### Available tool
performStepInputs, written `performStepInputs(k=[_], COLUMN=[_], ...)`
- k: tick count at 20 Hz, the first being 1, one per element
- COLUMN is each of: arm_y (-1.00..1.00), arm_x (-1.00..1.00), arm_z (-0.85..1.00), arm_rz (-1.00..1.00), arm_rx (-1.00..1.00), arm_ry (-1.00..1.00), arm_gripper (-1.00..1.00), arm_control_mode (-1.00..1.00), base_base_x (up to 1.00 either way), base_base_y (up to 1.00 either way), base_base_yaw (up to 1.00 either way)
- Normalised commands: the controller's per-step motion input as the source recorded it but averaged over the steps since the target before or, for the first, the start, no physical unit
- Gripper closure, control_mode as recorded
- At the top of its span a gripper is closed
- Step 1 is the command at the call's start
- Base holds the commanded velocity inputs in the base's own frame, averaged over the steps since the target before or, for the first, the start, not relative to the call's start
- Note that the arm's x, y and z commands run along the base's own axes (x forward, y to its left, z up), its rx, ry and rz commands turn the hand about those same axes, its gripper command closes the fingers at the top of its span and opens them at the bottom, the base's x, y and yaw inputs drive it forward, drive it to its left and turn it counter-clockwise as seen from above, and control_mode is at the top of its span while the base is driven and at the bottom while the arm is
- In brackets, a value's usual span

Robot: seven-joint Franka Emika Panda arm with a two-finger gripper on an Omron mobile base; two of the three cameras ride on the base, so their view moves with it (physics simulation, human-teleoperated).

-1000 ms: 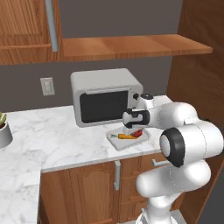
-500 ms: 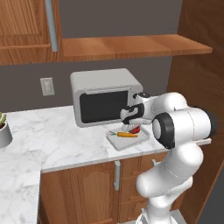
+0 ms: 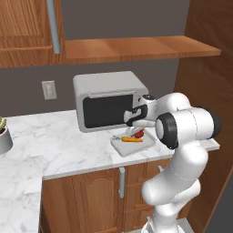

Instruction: Take the carrot and bell pepper out of the freezer and place them in the tupperware container on the counter. Then put the tupperware containing the vegetables back in the freezer.

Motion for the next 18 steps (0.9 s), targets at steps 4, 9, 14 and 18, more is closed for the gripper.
performStepInputs(k=[4,9,14,18], arm_y=[0.08,0.0,0.06,0.36], arm_x=[0.0,0.0,-0.14,-0.32], arm_z=[0.3,0.46,0.4,0.06], arm_rz=[0.0,0.0,0.0,0.0], arm_rx=[0.0,0.0,0.0,0.0], arm_ry=[-0.04,-0.08,-0.1,-0.01], arm_gripper=[-1.0,-1.0,-1.0,-1.0], arm_control_mode=[-1.0,-1.0,-1.0,-1.0], base_base_x=[0.0,0.0,0.0,0.0], base_base_y=[0.0,0.0,0.0,0.0], base_base_yaw=[0.0,0.0,0.0,0.0])
